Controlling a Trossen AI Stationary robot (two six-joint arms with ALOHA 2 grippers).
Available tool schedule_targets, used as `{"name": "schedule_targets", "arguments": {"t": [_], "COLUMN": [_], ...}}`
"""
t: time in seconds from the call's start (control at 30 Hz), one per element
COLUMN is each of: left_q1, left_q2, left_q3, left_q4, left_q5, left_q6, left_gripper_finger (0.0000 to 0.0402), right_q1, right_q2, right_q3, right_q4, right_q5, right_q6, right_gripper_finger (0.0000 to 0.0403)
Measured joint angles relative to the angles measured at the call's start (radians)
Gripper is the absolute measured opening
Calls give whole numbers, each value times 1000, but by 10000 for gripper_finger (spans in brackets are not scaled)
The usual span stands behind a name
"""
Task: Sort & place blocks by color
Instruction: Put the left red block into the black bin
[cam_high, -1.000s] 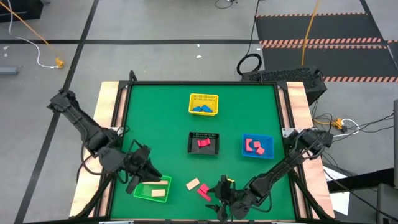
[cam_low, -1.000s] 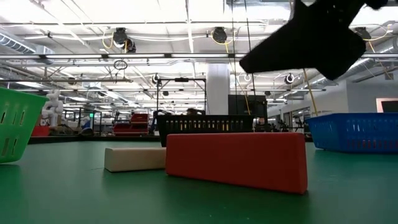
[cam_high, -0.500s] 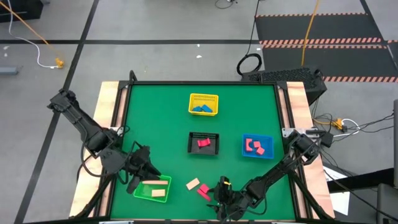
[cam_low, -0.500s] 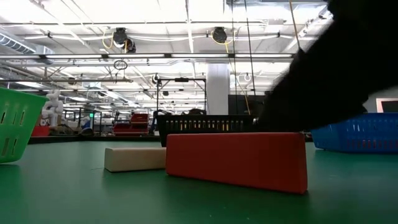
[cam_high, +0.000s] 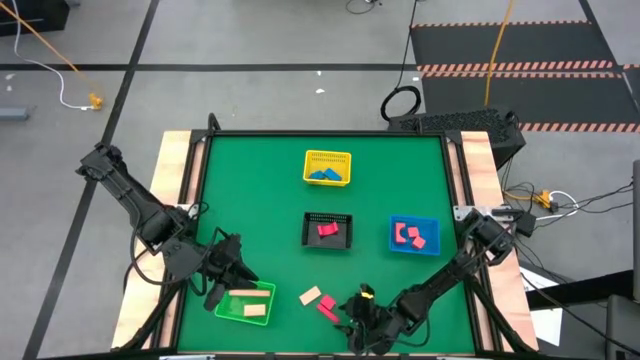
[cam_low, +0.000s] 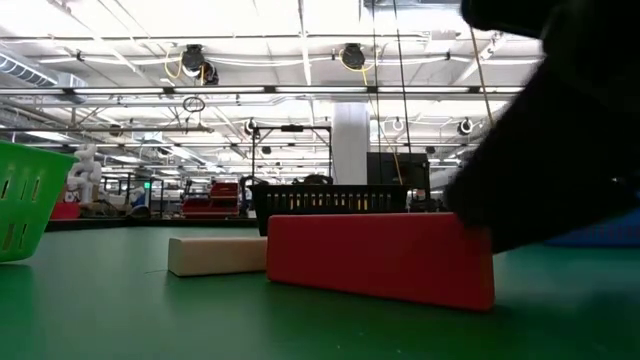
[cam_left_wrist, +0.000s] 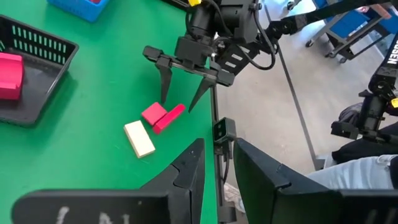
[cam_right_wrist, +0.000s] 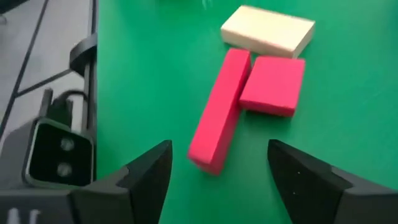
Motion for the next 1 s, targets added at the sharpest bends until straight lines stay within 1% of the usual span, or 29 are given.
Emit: {"name": "schedule_targets", "arguments": {"t": [0.17,0.37,0.53,0.67,0.8,0.97,1.0], "left_q1": [0,0,0,0,0,0,0], "left_q2": [0,0,0,0,0,0,0], "left_q3": [0,0,0,0,0,0,0], "left_q4": [0,0,1,1,1,2,2], "left_q5": [-15,-33,-33,-33,-33,-33,-33], "left_q6": [3,4,0,-4,-4,-5,-8], "left_gripper_finger": [85,85,85,85,85,85,85], "right_q1": [2,-9,-11,-13,-18,-19,-20], "right_q2": [0,21,77,105,106,106,106], "right_q3": [0,0,0,0,0,0,0], "right_q4": [-3,18,132,204,216,215,217], "right_q5": [-1,27,42,73,80,56,44], "right_q6": [-23,-34,-59,-32,-24,-26,-26], "right_gripper_finger": [229,200,187,169,129,49,40]}}
